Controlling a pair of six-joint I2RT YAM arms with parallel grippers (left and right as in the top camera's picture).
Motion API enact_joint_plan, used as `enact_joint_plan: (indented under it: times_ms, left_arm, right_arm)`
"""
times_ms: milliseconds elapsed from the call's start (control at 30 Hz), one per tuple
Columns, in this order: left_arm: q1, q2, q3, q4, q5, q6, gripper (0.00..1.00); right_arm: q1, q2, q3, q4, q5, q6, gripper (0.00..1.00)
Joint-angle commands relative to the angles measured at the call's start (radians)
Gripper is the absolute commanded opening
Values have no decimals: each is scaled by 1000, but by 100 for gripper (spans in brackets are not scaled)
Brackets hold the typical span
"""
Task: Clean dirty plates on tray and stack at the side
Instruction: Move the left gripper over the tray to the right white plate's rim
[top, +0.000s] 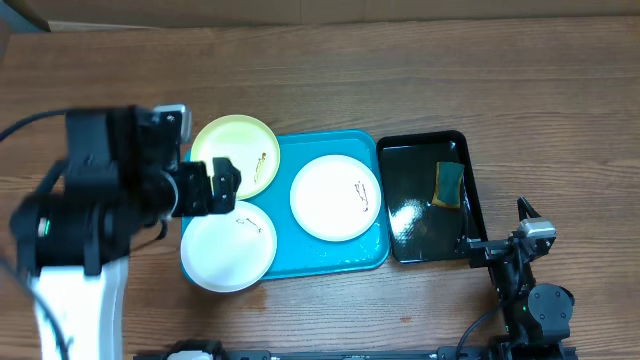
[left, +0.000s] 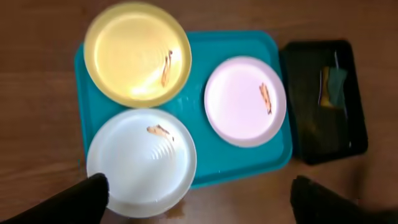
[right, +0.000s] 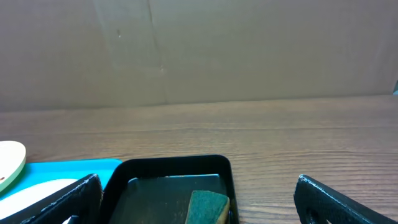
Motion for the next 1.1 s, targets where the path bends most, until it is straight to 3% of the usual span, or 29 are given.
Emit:
enact_joint_plan:
  times_ms: [0, 200, 600, 767, 867, 1067]
  left_arm:
    - [-8, 81, 5, -33, 85, 9, 67]
    - [-83, 167, -179, 98, 135, -93, 49]
    - [-311, 294, -461, 490, 87, -314, 54]
    - [-385, 365, -476, 583, 8, -378, 56]
    - [-414, 394, -476, 607, -14, -392, 57]
    - [-420, 417, -476, 626, -66, -428, 59]
  right_arm:
    - [3, -10, -11, 6, 10, 6, 100]
    - [3, -10, -11, 6, 10, 6, 100]
    - [3, -10, -11, 7, -3, 15, 100]
    - [3, -10, -2, 88, -260, 82, 100]
    - [3, 5, 92, -9, -282, 240, 100]
    - [3, 219, 488, -269, -208, 223, 100]
